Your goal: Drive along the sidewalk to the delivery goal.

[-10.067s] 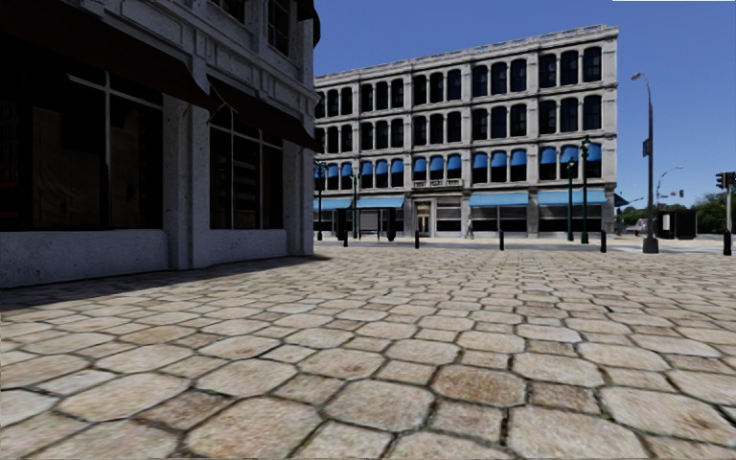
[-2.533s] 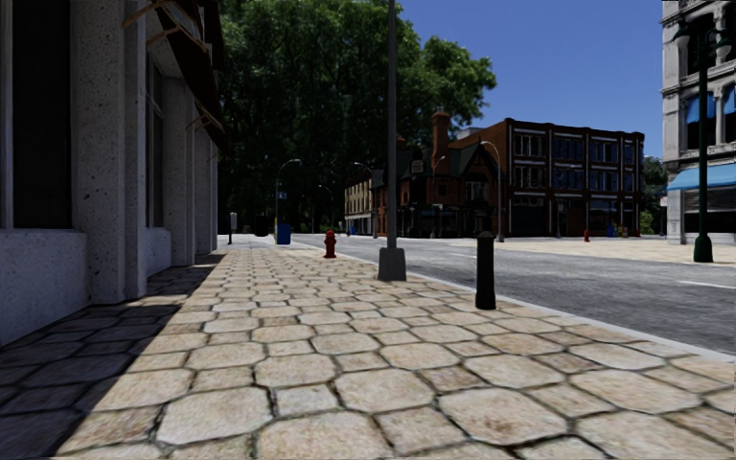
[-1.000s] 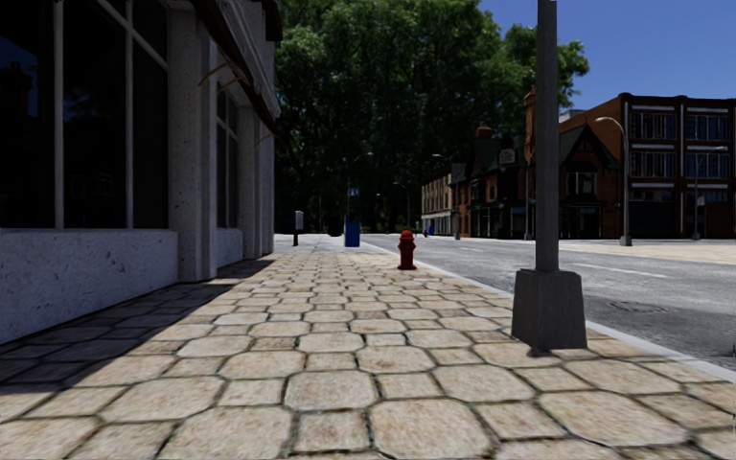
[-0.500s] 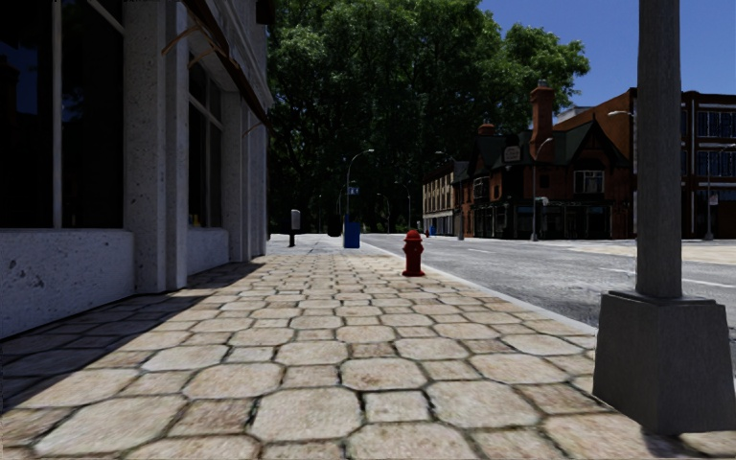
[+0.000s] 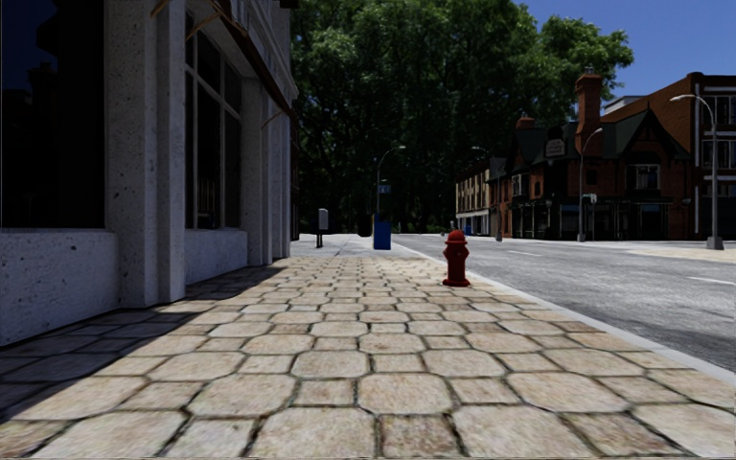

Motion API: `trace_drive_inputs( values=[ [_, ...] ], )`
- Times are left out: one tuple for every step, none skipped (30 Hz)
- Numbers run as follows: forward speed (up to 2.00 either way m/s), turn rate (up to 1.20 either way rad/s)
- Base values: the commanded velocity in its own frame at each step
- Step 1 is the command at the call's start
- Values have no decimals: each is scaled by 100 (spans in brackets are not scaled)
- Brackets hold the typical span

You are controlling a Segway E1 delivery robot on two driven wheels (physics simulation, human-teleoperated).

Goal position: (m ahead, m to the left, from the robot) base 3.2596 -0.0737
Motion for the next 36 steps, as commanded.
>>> trace_drive_inputs(
  values=[
    [200,29],
    [200,29],
    [200,15],
    [200,0],
    [200,0],
    [200,0],
    [200,0],
    [200,0],
    [200,0],
    [200,0],
    [200,0],
    [200,0],
    [200,0],
    [200,0],
    [200,0],
    [200,0],
    [200,0],
    [200,0],
    [200,0],
    [200,0],
    [200,0],
    [200,0],
    [200,0],
    [200,0],
    [200,0],
    [200,0],
    [200,0],
    [200,0],
    [200,0],
    [200,0],
    [200,0],
    [200,0],
    [200,0],
    [200,0],
    [200,0],
    [200,0]
  ],
)
